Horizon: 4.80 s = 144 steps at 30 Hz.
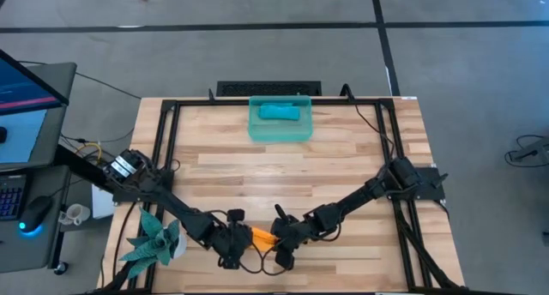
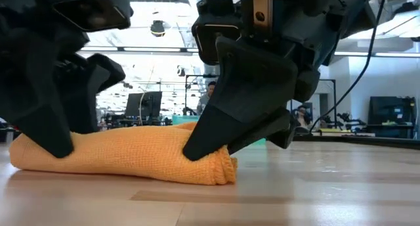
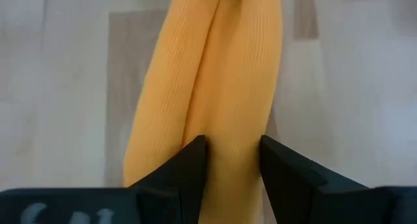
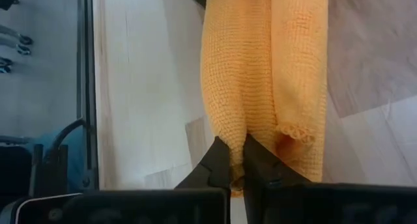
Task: Roll microfiber towels into tight, uniform cylinder then place into a basket
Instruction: Roll the orange microfiber cloth
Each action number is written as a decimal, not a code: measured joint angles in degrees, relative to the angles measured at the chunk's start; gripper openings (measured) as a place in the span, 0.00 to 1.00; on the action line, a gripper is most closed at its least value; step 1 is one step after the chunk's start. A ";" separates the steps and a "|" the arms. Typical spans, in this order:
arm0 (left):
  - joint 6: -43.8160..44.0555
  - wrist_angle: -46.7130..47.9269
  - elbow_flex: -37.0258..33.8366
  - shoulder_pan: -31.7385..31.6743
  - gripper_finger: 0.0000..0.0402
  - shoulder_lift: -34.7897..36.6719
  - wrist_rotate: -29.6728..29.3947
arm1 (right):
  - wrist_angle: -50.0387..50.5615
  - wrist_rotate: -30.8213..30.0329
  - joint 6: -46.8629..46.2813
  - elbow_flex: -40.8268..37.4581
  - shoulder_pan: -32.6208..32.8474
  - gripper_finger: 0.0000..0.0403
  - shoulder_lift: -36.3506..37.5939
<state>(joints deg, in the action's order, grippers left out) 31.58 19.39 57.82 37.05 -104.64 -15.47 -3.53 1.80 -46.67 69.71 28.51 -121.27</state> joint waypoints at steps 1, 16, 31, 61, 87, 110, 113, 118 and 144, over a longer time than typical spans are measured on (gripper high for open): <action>-0.35 1.83 0.72 0.26 0.33 0.00 -0.36 | 0.00 0.07 -0.06 -0.02 -0.12 0.06 0.00; -1.13 10.93 2.59 4.69 0.33 -0.09 -2.19 | -0.36 0.96 -2.08 -0.04 -0.53 0.07 0.00; -2.14 22.17 9.58 10.44 0.33 4.42 -16.48 | -0.81 4.96 -6.34 -0.10 -0.51 0.07 0.00; -16.16 -8.81 -2.87 1.98 0.31 4.11 -4.50 | -2.87 6.45 -8.28 -0.09 -1.29 0.07 -0.11; -15.66 -6.16 -2.19 5.51 0.27 4.26 -8.34 | -2.95 6.99 -8.88 -0.07 -1.29 0.07 -0.12; 9.45 -11.55 -7.61 0.62 0.27 4.26 -5.96 | -3.15 8.63 -14.89 -0.03 -1.29 0.15 -0.17; 16.38 -11.39 -7.61 0.62 0.27 4.26 -5.89 | -3.13 8.62 -15.10 -0.04 -1.29 0.16 -0.17; 21.49 -11.23 -7.62 0.62 0.27 4.26 -5.87 | -3.08 8.64 -14.91 -0.04 -1.29 0.20 -0.17; -12.10 3.17 5.00 6.24 0.30 4.26 -7.69 | -2.92 9.45 -15.30 -0.07 -1.11 0.20 -0.15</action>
<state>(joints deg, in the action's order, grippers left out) 19.48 22.56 62.83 43.29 -100.38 -23.16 -6.45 11.25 -61.98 69.65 27.40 -121.43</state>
